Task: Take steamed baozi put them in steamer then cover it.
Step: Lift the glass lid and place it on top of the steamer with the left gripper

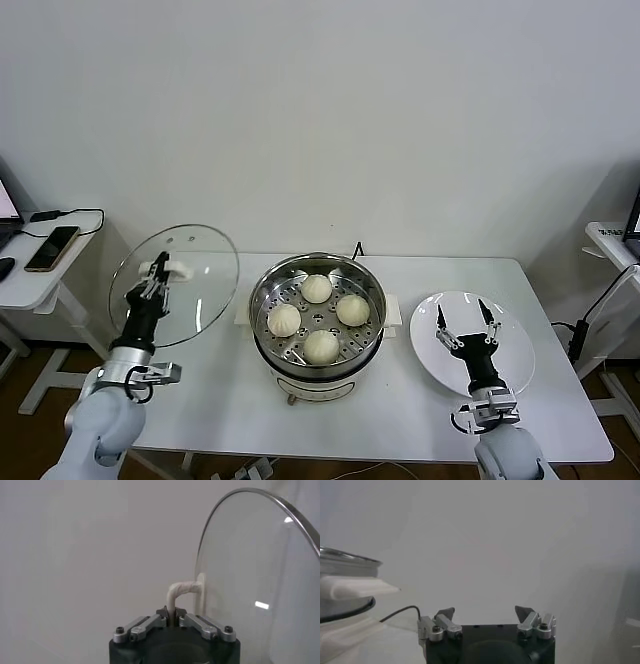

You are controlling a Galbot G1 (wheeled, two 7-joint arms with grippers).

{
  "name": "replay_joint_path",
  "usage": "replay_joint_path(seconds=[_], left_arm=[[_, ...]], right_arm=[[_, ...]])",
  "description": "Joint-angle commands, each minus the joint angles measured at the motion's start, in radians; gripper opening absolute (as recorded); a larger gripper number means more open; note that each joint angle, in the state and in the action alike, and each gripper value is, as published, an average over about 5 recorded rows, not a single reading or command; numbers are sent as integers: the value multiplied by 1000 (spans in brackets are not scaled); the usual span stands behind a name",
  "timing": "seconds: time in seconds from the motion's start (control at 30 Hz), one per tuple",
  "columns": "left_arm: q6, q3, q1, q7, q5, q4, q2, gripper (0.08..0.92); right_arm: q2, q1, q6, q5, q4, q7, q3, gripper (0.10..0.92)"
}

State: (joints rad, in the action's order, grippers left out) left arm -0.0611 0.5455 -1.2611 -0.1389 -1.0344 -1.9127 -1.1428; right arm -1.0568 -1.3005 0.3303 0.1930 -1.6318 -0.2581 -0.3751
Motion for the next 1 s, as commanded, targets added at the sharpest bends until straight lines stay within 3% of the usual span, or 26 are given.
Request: replay_joint_path(seconds=[0.03,0.27,0.5,0.7,1.0], left_arm=[[-227,-244,61,208,-90,-257,-24,187],[-355,-434,127,310,-149,-283,-79,187],[-436,-557,174,369,-236,-226,-147,187],[-460,-588,199,396,-334,-105,-210,187],[-480,-610,204,408,-390,-62,-263,187]], right_arm=[[-3,3,-3,-4,13,-1,0,823],[-5,17,-30,-10,32,-10,-1,823],[-3,24,-74,-6,41,-9,-4,823],[-4,34,-86,-6,53,-14,-4,823],[-11,50,-91,-6,70,-19,-2,823]])
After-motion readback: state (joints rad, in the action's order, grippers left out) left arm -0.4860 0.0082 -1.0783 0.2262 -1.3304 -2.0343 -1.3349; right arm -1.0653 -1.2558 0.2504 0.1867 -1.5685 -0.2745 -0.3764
